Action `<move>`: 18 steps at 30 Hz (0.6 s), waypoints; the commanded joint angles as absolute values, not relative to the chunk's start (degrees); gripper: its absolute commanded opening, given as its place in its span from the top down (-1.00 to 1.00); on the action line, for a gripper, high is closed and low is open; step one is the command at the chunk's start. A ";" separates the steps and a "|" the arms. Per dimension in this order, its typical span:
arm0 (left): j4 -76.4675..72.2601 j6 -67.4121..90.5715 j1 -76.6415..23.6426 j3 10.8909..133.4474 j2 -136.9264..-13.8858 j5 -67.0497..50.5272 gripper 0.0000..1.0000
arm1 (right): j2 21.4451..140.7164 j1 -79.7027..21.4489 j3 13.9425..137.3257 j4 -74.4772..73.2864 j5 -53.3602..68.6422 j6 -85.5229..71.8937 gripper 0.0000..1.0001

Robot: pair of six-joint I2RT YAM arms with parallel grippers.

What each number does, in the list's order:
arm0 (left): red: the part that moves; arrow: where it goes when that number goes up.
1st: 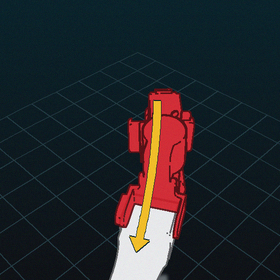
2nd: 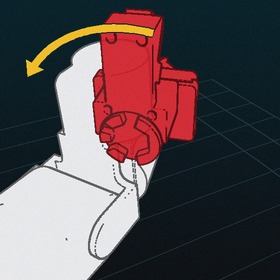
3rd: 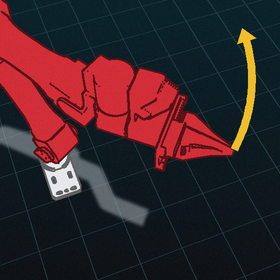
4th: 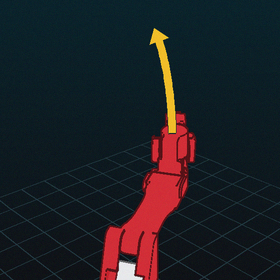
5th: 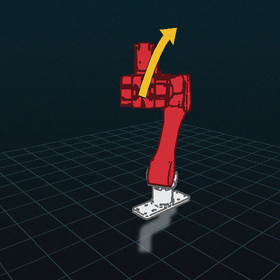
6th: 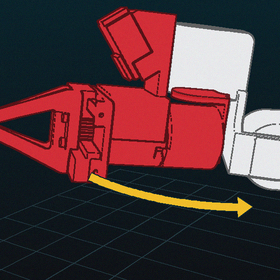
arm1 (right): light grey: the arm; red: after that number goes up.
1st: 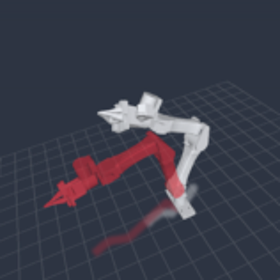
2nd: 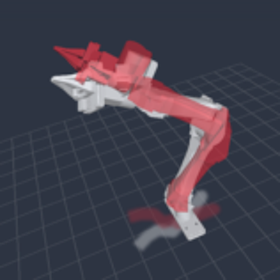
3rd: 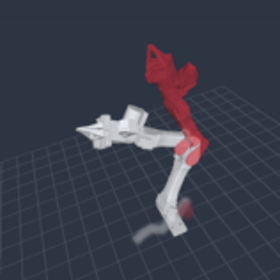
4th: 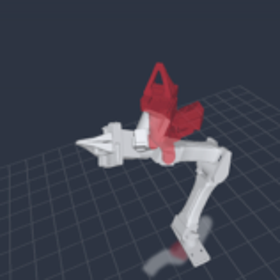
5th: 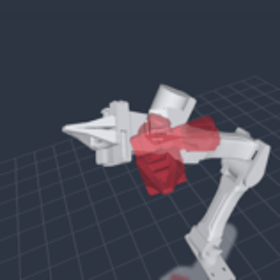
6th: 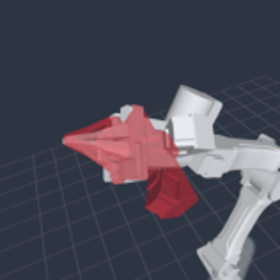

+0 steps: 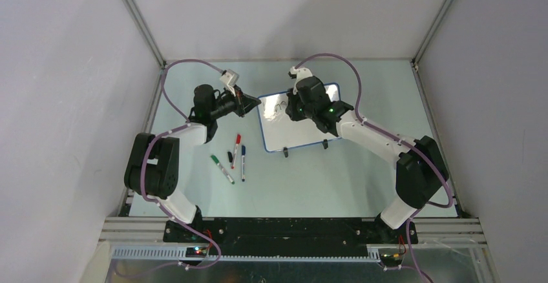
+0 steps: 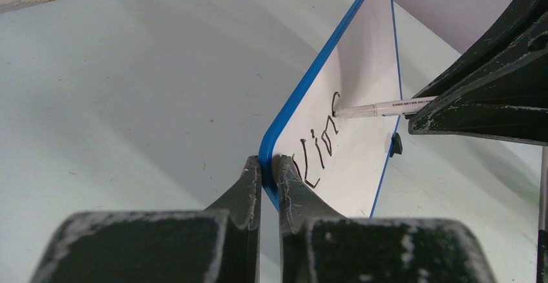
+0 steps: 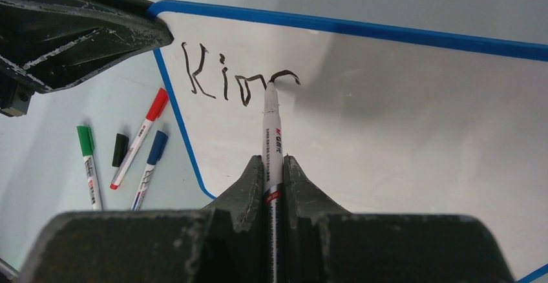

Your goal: Write a sentence on the whiteboard

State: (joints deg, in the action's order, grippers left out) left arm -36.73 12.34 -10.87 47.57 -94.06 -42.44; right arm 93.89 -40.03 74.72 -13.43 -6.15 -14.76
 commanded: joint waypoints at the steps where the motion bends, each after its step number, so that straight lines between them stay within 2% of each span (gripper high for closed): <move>1: -32.99 7.32 -11.94 46.57 -93.53 -40.38 1.00 | 94.75 -39.69 77.01 -15.72 -6.10 -13.79 1.00; 18: -32.71 7.12 -11.92 46.63 -93.53 -40.19 1.00 | 93.20 -39.14 77.01 -17.65 -9.74 -13.63 1.00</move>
